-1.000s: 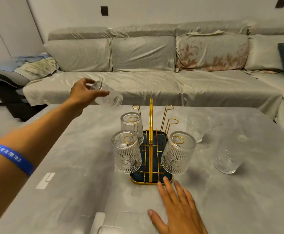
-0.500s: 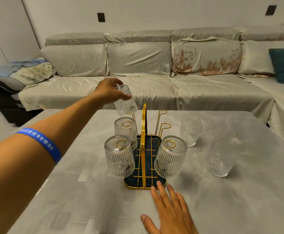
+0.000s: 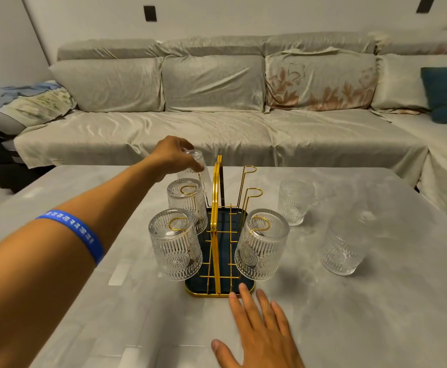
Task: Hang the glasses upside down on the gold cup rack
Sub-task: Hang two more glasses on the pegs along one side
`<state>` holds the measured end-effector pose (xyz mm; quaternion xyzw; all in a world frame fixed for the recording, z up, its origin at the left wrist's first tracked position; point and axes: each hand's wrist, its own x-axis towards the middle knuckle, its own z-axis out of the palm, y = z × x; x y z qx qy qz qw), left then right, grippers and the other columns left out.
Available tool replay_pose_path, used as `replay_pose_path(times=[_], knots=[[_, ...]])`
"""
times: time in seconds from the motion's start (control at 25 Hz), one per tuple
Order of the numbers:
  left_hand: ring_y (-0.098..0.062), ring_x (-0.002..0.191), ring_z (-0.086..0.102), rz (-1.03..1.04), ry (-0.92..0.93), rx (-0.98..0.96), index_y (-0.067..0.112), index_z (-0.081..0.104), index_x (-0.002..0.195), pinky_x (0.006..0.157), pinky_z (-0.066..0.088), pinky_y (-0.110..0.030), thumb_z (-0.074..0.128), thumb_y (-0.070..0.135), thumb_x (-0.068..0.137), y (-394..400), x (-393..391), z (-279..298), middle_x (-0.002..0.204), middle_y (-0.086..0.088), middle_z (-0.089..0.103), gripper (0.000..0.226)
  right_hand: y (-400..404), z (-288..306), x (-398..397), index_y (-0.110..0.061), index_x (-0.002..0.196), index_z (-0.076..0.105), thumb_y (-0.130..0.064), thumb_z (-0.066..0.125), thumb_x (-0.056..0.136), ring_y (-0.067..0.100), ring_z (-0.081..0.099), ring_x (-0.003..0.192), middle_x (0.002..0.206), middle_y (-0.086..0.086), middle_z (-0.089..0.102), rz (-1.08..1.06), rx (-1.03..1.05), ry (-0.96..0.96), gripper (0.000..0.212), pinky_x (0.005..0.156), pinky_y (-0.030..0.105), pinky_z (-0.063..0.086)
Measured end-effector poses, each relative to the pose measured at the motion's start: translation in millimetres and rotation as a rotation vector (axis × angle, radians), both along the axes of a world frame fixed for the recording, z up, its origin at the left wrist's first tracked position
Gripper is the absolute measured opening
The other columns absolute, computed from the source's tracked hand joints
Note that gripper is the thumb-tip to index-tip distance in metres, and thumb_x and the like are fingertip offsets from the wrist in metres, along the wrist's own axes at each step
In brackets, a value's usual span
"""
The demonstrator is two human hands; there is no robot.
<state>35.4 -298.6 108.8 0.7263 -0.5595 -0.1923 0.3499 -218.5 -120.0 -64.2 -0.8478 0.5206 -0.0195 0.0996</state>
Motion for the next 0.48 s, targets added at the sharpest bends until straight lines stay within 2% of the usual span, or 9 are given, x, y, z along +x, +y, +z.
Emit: replay_pose_path(times=[0.12, 0.24, 0.32, 0.48], knots=[[-0.026, 0.099, 0.055, -0.021, -0.031, 0.033, 0.008, 0.060, 0.124, 0.078, 0.045, -0.034, 0.088, 0.010, 0.061, 0.2, -6.5, -8.8, 0.124, -0.017, 0.062, 0.069, -0.8, -0.5, 0.4, -0.028, 0.106, 0.074, -0.073, 0.001, 0.084, 0.026, 0.069, 0.098, 0.130, 0.002, 0.051, 0.015, -0.031, 0.002, 0.089, 0.088, 0.035, 0.030], [-0.026, 0.097, 0.055, -0.028, -0.024, 0.053, 0.007, 0.061, 0.122, 0.076, 0.045, -0.033, 0.086, 0.007, 0.061, -0.3, -9.6, -11.3, 0.122, -0.016, 0.063, 0.066, -0.7, -2.7, -0.1, -0.026, 0.106, 0.074, -0.074, 0.003, 0.084, 0.028, 0.069, 0.098, 0.120, 0.002, 0.067, 0.020, -0.022, 0.010, 0.089, 0.092, 0.036, 0.028], [-0.027, 0.096, 0.057, -0.027, -0.018, 0.082, 0.007, 0.062, 0.121, 0.075, 0.046, -0.034, 0.087, 0.008, 0.062, -0.9, -7.8, -9.5, 0.118, -0.015, 0.064, 0.065, -1.2, -3.8, -0.4, -0.025, 0.108, 0.073, -0.074, 0.005, 0.084, 0.028, 0.069, 0.099, 0.118, 0.001, 0.069, 0.013, -0.019, 0.012, 0.087, 0.099, 0.037, 0.021], [-0.028, 0.096, 0.058, -0.041, -0.005, 0.117, 0.007, 0.060, 0.123, 0.076, 0.046, -0.034, 0.086, 0.010, 0.064, 2.2, -5.3, -8.9, 0.118, -0.015, 0.064, 0.065, -0.7, -2.2, 0.4, -0.026, 0.107, 0.074, -0.073, 0.005, 0.084, 0.027, 0.069, 0.099, 0.118, 0.001, 0.069, -0.017, -0.013, 0.004, 0.087, 0.091, 0.035, 0.029]])
